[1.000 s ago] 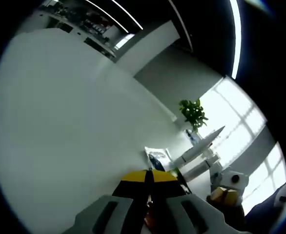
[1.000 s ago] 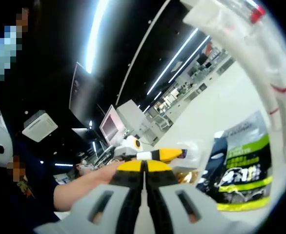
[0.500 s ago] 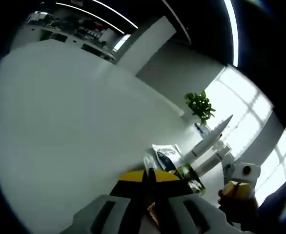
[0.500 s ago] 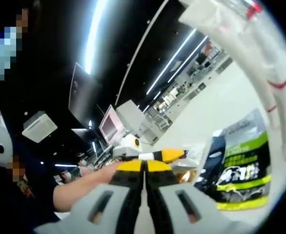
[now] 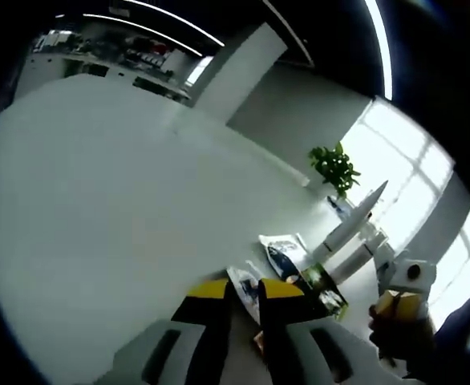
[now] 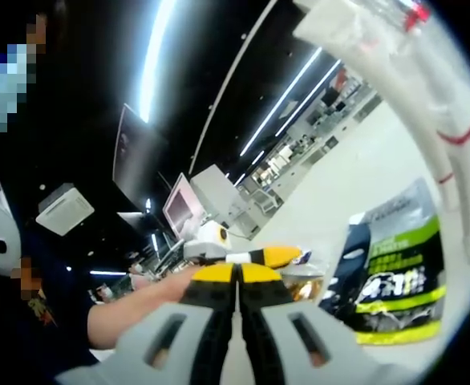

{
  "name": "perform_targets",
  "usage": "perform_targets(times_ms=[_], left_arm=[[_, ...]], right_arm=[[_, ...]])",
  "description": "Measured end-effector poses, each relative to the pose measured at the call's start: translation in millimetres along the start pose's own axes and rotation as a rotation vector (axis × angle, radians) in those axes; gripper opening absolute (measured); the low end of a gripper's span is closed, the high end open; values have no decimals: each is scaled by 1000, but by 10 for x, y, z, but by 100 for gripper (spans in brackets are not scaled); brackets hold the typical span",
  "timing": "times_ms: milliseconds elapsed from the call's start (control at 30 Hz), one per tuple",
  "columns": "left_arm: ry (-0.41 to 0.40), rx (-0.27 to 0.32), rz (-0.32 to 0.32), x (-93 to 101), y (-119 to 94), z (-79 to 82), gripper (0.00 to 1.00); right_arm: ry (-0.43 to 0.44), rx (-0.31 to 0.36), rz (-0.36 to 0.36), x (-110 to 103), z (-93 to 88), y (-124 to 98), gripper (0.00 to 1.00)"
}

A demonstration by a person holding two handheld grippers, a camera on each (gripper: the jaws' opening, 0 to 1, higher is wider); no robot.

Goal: Arrange the skincare products in the storage area until every visible bottle or jar stands upright without overlapping.

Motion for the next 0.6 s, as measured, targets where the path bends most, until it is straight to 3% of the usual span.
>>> perform_targets(times_ms=[600], left_arm=[[1,-16,38,-112,-106,-44,12]], right_arm=[[3,-1,1,7,-2,9,1]])
Point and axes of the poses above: the point that each gripper's makers call its tool centre point, and the gripper's own axes: y roughly forward along the fingers, x roughly to its right, z roughly out of its top, the point moved 7 cm from there along -y, roughly backward along the fingers, and after that the axes turned 14 degrees about y, right-handed, at the moved point
